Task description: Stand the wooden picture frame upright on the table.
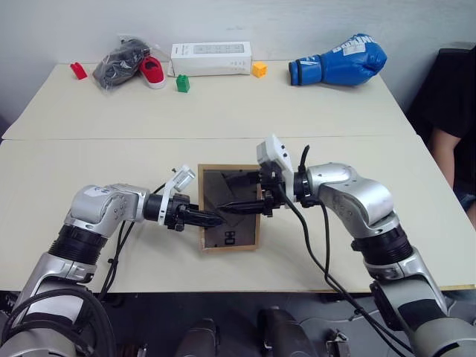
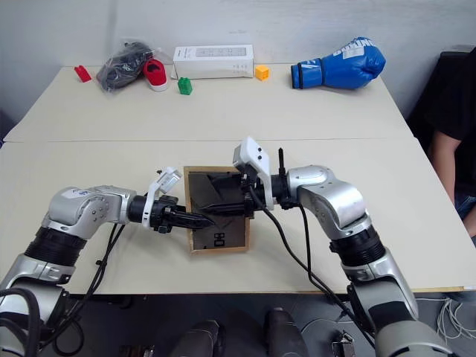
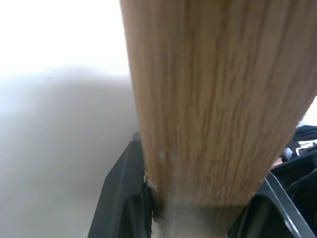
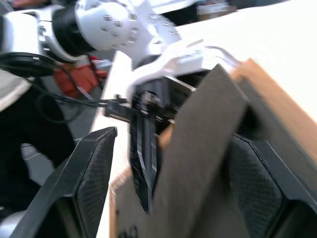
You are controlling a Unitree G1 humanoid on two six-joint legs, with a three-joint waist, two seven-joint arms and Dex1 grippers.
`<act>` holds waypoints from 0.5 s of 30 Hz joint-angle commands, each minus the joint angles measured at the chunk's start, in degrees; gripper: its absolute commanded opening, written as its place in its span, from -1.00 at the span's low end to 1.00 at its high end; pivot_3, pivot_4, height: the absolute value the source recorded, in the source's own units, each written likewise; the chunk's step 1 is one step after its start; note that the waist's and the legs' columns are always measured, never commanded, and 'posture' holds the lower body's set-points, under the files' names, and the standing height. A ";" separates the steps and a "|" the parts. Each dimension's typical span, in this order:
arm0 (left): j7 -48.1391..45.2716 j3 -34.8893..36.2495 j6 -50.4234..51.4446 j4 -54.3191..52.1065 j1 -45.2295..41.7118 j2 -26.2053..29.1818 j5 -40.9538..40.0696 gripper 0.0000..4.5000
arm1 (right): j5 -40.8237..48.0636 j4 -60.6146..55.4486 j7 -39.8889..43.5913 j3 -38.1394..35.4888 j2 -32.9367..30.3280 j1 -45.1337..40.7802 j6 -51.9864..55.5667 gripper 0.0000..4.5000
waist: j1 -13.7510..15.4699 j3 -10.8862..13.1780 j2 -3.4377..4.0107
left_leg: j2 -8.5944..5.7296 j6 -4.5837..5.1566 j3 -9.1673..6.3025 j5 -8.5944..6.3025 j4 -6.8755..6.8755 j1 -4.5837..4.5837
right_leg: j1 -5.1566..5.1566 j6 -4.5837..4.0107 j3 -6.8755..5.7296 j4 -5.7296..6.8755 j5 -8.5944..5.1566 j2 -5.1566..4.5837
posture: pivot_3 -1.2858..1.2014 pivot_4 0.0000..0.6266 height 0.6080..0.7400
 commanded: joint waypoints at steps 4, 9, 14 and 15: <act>-0.49 6.23 13.47 1.55 -2.12 -0.40 -5.62 -0.43 | 4.15 -6.53 6.42 -2.94 -2.10 2.41 -2.29 0.50 | -0.08 0.00 0.00 | 0.00 0.00 -0.01 0.00 0.13 -0.30 | -0.30 0.00 -0.02 0.14 0.00 0.00 | 0.03 -0.52 1.00; 1.54 10.73 23.17 6.93 -4.71 -2.05 -7.38 -0.43 | 2.16 -9.37 9.84 -2.98 -4.73 4.99 -8.40 0.50 | -0.01 0.00 0.00 | -0.05 0.00 -0.01 0.00 0.40 -0.53 | -0.52 0.00 -0.01 0.38 0.00 0.00 | 0.03 -0.52 1.00; 2.60 11.28 26.44 8.42 -5.41 -2.20 -7.25 -0.43 | 2.60 -11.90 8.79 -4.79 -4.74 7.24 -11.75 0.50 | -0.14 0.00 -0.01 | -0.06 0.00 0.00 0.00 0.40 -0.53 | -0.52 0.00 0.01 0.39 0.00 0.00 | 0.03 -0.52 1.00; 2.92 11.57 26.64 8.56 -5.34 -2.42 -7.27 -0.43 | 2.40 -11.90 8.55 -5.10 -4.72 7.62 -12.48 0.50 | -0.15 0.00 -0.01 | -0.05 0.00 0.00 0.00 0.40 -0.53 | -0.53 0.00 0.02 0.40 0.00 0.00 | 0.03 -0.52 1.00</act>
